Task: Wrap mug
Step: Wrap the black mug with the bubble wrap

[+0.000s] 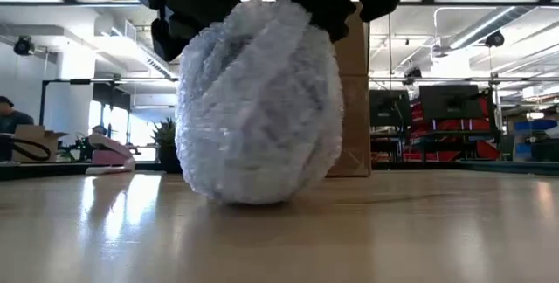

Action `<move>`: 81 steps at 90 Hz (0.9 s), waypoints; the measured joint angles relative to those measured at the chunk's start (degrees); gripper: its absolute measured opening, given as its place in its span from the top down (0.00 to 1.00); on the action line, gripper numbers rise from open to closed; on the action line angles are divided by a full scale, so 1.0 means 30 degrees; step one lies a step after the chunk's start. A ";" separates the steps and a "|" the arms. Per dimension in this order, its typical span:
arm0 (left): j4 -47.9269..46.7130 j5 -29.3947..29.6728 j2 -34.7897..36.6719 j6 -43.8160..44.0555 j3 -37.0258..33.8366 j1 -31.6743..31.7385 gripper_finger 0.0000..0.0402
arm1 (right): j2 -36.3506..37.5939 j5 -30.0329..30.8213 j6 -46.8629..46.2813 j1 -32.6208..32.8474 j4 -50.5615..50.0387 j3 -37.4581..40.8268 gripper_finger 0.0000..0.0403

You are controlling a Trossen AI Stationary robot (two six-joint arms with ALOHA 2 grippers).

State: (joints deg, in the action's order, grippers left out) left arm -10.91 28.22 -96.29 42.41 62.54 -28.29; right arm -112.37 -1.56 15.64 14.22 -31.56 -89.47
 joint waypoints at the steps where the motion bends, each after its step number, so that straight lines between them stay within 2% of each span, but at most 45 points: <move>1: 0.0038 -0.0005 -0.0005 -0.0005 0.0000 0.0000 1.00 | 0.0018 0.0006 0.0053 0.0000 -0.0053 0.0000 0.60; 19: 0.0121 -0.0027 -0.0021 -0.0101 0.0000 0.0043 1.00 | 0.0306 0.0218 0.0508 -0.0056 -0.0883 -0.0007 0.58; 31: -0.0043 -0.0225 0.0050 -0.0113 -0.0069 0.0017 1.00 | 0.0541 0.0210 0.0561 -0.0057 -0.1741 -0.0045 0.61; 42: -0.0404 -0.0463 0.0211 -0.0050 -0.0019 -0.0065 1.00 | 0.2047 0.0203 0.0491 -0.0036 -0.2019 -0.0290 0.63; 56: -0.0177 -0.0228 0.0799 -0.0494 0.0408 -0.0270 1.00 | 0.1943 0.0067 0.0282 -0.0036 -0.2561 -0.0046 0.65; 68: -0.0572 -0.0218 0.1271 -0.0698 0.0436 -0.0377 1.00 | 0.2354 -0.0141 -0.0272 -0.0036 -0.1958 -0.0211 0.67; 81: -0.1628 -0.0159 0.1648 0.0089 0.0474 -0.0656 1.00 | 0.1448 -0.0606 -0.1219 0.0314 -0.1047 -0.0073 0.72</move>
State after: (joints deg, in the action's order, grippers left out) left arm -15.79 27.75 -91.35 42.68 63.96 -30.26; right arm -108.03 -3.38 11.98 15.16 -34.70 -89.69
